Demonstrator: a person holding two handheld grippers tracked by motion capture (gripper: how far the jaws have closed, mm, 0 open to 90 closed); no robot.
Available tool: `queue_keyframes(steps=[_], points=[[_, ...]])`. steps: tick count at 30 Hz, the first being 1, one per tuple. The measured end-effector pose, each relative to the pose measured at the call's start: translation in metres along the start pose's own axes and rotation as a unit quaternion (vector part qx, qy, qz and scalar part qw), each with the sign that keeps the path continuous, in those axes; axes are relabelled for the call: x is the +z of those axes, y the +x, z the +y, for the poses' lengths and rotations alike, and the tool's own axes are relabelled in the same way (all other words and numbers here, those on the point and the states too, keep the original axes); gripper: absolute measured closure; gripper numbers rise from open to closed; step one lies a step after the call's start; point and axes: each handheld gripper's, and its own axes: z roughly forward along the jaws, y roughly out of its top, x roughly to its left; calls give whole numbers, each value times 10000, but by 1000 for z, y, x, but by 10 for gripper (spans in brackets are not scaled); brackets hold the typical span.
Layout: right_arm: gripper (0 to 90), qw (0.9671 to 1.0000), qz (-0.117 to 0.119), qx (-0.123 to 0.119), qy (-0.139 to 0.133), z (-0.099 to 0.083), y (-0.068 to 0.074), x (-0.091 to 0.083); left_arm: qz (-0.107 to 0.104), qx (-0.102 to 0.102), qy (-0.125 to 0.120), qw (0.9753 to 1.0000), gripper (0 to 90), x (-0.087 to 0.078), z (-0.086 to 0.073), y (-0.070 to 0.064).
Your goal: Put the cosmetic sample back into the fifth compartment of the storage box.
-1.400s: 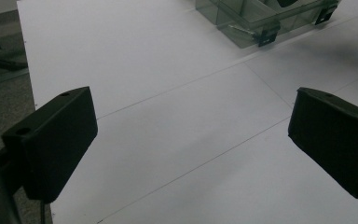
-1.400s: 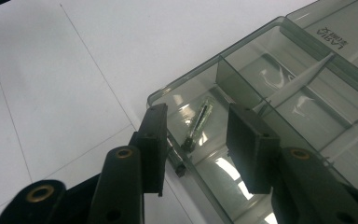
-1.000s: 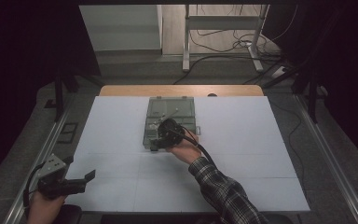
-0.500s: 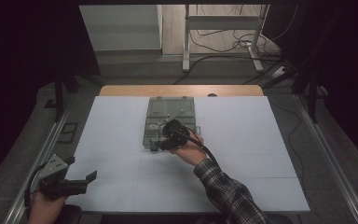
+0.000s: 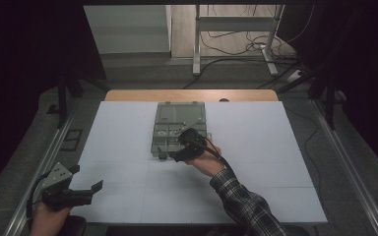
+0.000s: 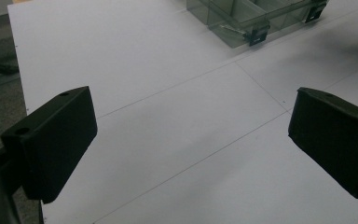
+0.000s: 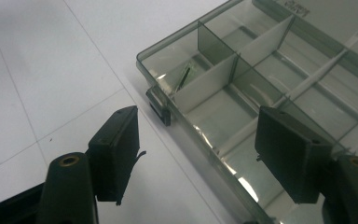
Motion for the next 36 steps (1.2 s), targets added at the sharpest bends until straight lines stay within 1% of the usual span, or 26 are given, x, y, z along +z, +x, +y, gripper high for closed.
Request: queue_keyframes(steps=[1,2,4,6,7,9,10,11,12,14,16,18,21,22,28,36], points=[[308,10000,25,28,27,0,0,-1,-3,-5,-3,10000,16,0,0,0],[301,9999,109,70,58,-1,-1,-2,-4,-8,-3,10000,16,0,0,0],[286,9997,192,91,81,-3,-2,-3,-6,-14,-4,10000,16,0,0,0],[270,9993,317,90,160,-5,-4,-4,-10,-23,-7,10000,16,0,0,0],[270,9993,317,90,160,-5,-4,-4,-11,-26,-8,10000,16,0,0,0],[248,9988,413,152,210,-6,-5,-5,-16,-37,-10,10000,16,0,0,0],[239,9985,475,169,192,-7,-6,-5,-19,-40,-10,10000,16,0,0,1],[219,9982,522,241,172,-8,-7,-7,-23,-42,-12,10000,16,0,0,1],[219,9982,522,241,172,-8,-7,-7,-20,-44,-14,10000,16,0,0,1],[191,9984,506,218,157,-9,-7,-9,-20,-49,-22,10000,16,0,0,1],[143,9989,384,203,155,-10,-6,-12,-28,-65,-20,10000,16,0,0,1],[125,9994,275,138,181,-12,-5,-16,-31,-69,-20,10000,16,0,0,1],[106,9993,297,166,138,-13,-6,-18,-32,-70,-19,10000,16,0,0,1],[81,9995,239,175,105,-15,-7,-20,-32,-71,-18,10000,16,0,0,1],[51,9996,153,198,93,-18,-8,-25,-35,-83,-20,10000,16,0,0,2],[13,9999,15,118,34,-24,-7,-34,-35,-79,-15,10000,16,0,0,2]])
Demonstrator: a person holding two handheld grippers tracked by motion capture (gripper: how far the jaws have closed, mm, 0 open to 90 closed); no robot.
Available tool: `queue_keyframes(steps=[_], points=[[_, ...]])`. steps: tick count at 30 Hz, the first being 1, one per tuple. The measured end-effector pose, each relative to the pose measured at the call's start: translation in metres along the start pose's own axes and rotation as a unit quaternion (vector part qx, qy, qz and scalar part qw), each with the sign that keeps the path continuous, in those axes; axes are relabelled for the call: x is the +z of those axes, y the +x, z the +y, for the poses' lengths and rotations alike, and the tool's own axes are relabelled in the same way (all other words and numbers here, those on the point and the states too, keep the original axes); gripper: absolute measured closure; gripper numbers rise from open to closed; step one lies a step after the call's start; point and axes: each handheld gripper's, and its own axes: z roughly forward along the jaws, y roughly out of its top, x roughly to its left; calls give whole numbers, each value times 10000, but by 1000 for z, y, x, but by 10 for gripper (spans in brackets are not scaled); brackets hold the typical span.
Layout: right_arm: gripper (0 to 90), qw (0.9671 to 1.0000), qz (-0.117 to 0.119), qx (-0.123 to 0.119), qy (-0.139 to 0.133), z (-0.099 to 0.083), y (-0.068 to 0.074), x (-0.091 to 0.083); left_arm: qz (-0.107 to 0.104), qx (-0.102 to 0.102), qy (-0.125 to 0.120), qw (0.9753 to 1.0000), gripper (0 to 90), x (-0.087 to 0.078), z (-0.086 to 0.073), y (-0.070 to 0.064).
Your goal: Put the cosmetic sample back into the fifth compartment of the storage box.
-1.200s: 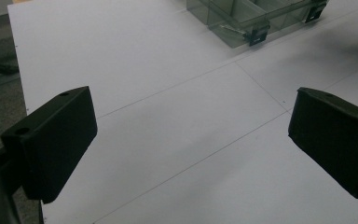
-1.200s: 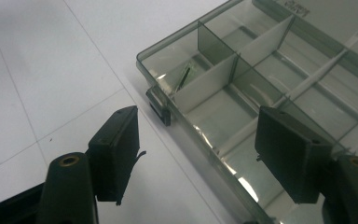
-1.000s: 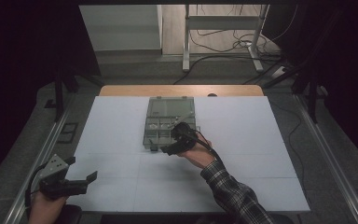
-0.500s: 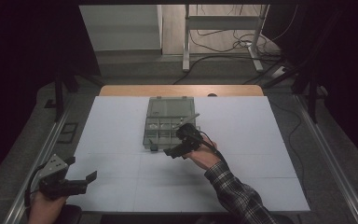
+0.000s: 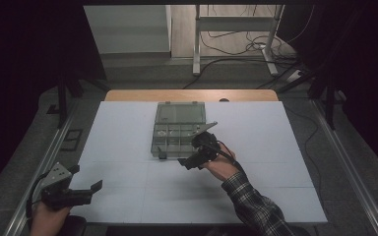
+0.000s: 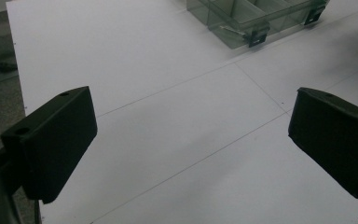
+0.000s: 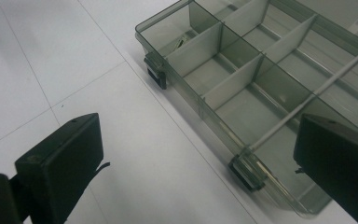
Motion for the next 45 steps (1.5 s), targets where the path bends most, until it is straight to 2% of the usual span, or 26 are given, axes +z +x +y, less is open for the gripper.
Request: queue_keyframes(steps=[8,26,40,45], points=[[5,9998,-119,74,-121,-7,-2,-10,-1,2,1,10000,16,0,0,0],[0,9992,-295,31,-277,-26,-3,-29,5,8,4,10000,16,0,0,0],[0,9983,-410,243,-345,-41,-8,-48,5,1,8,10000,16,0,0,0],[0,9976,-517,277,-372,-49,-10,-55,-1,-2,10,10000,16,0,0,0]])
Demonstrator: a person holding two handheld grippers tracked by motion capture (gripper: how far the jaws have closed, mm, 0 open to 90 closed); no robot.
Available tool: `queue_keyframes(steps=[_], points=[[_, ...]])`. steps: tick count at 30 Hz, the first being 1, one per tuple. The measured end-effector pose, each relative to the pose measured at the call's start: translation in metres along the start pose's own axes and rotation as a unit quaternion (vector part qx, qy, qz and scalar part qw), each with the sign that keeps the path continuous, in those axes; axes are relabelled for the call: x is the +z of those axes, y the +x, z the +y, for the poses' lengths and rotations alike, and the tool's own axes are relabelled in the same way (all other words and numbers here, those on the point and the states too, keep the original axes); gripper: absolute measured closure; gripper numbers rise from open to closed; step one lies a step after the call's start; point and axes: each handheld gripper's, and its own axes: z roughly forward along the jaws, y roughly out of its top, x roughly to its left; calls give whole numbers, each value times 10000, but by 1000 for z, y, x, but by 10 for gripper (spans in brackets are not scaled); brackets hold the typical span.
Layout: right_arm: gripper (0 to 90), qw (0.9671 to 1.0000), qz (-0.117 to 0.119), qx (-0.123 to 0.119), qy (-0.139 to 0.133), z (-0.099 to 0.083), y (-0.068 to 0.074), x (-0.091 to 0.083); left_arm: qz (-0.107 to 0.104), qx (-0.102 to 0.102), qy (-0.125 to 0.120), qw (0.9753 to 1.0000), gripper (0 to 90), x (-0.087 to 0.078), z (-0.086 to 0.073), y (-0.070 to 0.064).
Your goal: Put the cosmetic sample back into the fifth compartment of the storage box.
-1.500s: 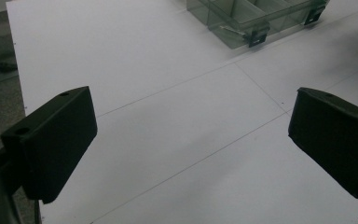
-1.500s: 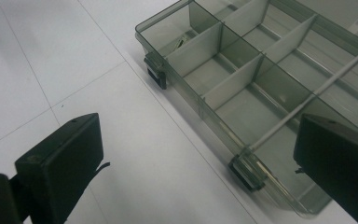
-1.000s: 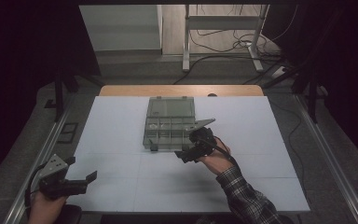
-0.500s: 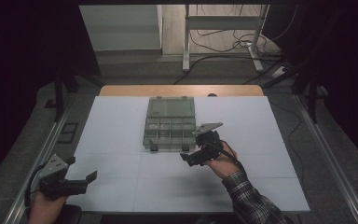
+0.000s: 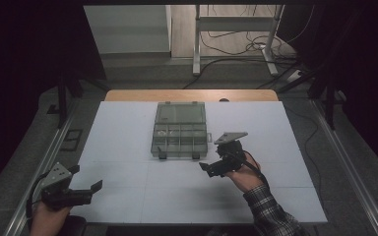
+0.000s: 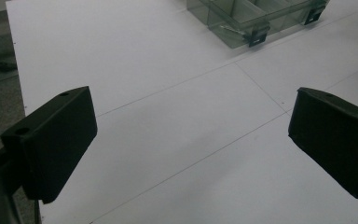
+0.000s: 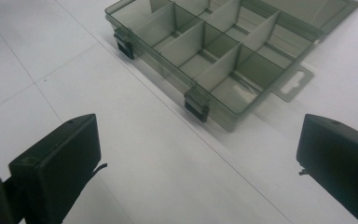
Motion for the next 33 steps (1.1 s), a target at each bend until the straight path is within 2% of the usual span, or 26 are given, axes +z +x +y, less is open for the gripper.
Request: queue_keyframes(steps=[15,33], points=[[5,9993,-302,135,-190,-20,-9,-32,-7,-19,-3,10000,16,0,0,0],[7,9965,-643,438,-317,-57,-24,-68,2,-25,1,10000,16,0,0,0]])
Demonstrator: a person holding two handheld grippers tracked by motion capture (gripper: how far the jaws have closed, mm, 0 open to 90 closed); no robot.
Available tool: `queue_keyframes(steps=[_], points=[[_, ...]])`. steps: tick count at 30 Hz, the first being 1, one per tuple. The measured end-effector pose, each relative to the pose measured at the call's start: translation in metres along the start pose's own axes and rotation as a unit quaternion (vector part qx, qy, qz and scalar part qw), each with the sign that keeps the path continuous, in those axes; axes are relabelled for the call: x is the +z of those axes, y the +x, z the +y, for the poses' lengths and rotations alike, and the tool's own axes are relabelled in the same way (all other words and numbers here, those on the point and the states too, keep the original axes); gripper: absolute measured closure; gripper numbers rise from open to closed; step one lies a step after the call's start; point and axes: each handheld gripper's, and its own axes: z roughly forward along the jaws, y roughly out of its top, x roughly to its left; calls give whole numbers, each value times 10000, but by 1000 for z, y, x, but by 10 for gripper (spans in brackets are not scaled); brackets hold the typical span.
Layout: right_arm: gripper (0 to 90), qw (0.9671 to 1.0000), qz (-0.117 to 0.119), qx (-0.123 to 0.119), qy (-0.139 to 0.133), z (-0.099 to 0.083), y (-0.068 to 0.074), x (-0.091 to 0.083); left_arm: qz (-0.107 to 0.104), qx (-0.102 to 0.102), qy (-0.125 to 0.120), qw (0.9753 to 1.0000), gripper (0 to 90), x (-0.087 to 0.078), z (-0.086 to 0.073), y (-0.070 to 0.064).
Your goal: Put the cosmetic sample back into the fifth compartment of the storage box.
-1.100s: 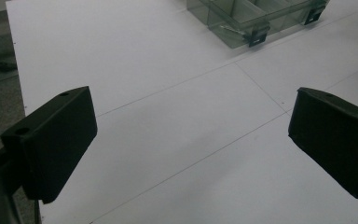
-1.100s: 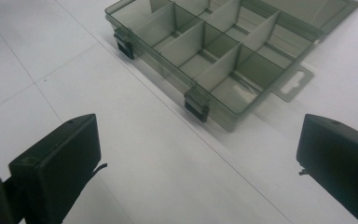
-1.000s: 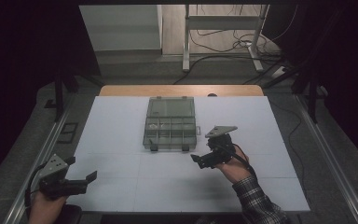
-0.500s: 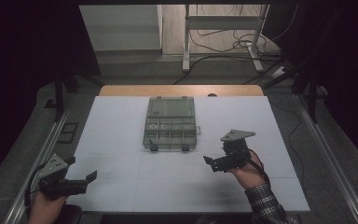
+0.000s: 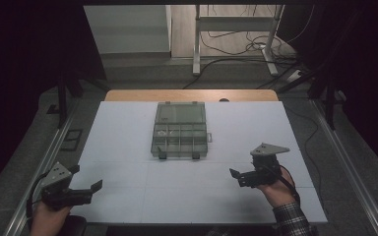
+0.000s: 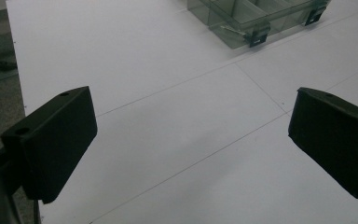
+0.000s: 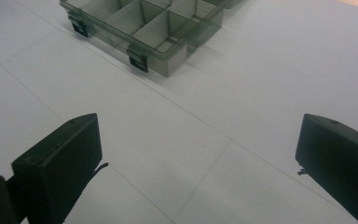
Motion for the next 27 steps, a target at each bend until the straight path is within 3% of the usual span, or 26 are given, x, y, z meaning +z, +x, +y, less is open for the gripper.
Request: queue_keyframes(steps=[14,27], points=[[0,9981,-571,206,76,-33,-20,-27,11,-3,2,10000,16,0,0,0],[0,9951,-833,528,4,-62,-31,-44,4,-26,-2,10000,15,0,0,0]])
